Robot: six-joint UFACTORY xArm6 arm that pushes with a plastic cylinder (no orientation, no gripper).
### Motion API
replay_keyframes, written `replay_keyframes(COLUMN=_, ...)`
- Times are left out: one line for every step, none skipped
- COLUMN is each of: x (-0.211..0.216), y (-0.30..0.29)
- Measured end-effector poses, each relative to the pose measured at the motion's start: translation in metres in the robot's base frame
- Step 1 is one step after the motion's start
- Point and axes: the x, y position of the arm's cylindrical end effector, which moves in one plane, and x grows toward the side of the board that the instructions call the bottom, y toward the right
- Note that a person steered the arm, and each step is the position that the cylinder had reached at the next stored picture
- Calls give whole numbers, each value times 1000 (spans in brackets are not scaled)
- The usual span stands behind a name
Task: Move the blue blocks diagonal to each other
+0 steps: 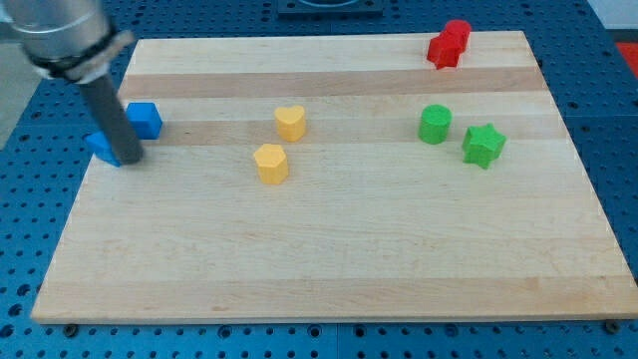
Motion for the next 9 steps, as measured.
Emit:
replay_keyframes(x=48, y=4)
replay_keyframes(x=88, y=-26)
replay_keyframes(x=75, y=-40)
replay_keyframes(x=35, y=-39)
replay_keyframes(x=4, y=-38)
replay_keyframes(x=-6, y=-29)
replay_keyframes(x=-21, y=-13)
replay_keyframes(x=-32, y=17)
replay_keyframes(x=-58, y=54)
